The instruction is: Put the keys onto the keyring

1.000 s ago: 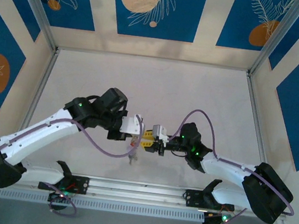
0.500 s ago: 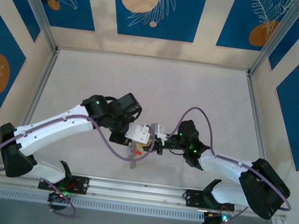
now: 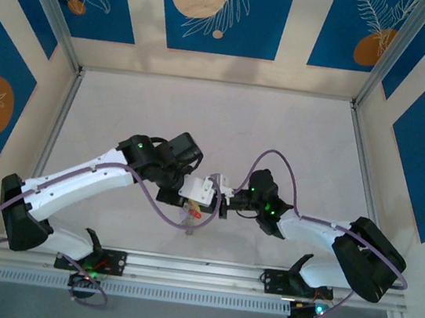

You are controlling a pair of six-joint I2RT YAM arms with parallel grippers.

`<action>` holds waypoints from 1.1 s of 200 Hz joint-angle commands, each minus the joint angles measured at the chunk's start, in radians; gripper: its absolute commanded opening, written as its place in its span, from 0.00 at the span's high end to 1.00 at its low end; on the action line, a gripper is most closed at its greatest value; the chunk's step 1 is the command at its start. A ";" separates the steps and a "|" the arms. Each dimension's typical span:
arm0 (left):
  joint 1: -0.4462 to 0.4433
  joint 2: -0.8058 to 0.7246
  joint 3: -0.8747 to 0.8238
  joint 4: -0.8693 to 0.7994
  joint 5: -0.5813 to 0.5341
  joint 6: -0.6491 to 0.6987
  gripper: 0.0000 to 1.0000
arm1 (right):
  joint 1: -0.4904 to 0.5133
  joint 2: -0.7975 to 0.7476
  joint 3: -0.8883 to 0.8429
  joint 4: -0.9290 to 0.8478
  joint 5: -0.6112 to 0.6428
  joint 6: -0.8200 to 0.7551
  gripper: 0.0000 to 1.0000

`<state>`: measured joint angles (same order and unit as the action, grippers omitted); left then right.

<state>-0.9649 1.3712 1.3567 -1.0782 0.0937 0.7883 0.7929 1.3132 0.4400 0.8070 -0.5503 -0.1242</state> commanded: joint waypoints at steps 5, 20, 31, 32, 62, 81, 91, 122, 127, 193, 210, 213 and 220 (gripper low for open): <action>-0.008 -0.032 0.014 0.039 0.050 -0.006 1.00 | 0.011 0.011 0.032 0.027 0.003 0.014 0.89; -0.009 -0.038 0.006 0.046 0.052 -0.010 1.00 | 0.014 0.014 0.034 0.028 0.018 0.019 1.00; -0.008 -0.047 -0.004 0.057 0.052 -0.017 0.97 | 0.016 0.014 0.027 0.041 0.035 0.024 1.00; -0.008 -0.048 -0.005 0.057 0.052 -0.018 0.96 | 0.016 0.014 0.027 0.044 0.035 0.024 1.00; 0.001 -0.118 -0.084 0.117 0.038 -0.039 0.85 | 0.016 0.001 -0.020 0.143 0.068 0.048 1.00; 0.013 -0.189 -0.173 0.190 0.037 -0.050 0.80 | 0.015 -0.012 -0.045 0.188 0.091 0.060 1.00; 0.019 -0.227 -0.226 0.240 0.038 -0.052 0.78 | 0.015 -0.016 -0.057 0.215 0.100 0.066 1.00; 0.036 -0.314 -0.341 0.371 0.044 -0.075 0.72 | 0.011 -0.029 -0.069 0.231 0.092 0.074 1.00; 0.038 -0.323 -0.349 0.385 0.048 -0.076 0.71 | 0.009 -0.029 -0.070 0.230 0.087 0.074 1.00; 0.043 -0.353 -0.433 0.509 0.049 -0.100 0.73 | 0.009 -0.027 -0.064 0.253 0.082 0.099 1.00; 0.044 -0.350 -0.445 0.517 0.026 -0.100 0.78 | 0.009 -0.029 -0.063 0.256 0.082 0.104 1.00; 0.044 -0.349 -0.447 0.517 0.023 -0.101 0.79 | 0.009 -0.030 -0.063 0.257 0.083 0.104 1.00; 0.045 -0.347 -0.451 0.518 0.013 -0.103 0.81 | 0.009 -0.032 -0.064 0.259 0.085 0.106 1.00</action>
<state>-0.9306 1.0348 0.9237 -0.6003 0.1139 0.7055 0.8040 1.3056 0.3782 0.9913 -0.4736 -0.0353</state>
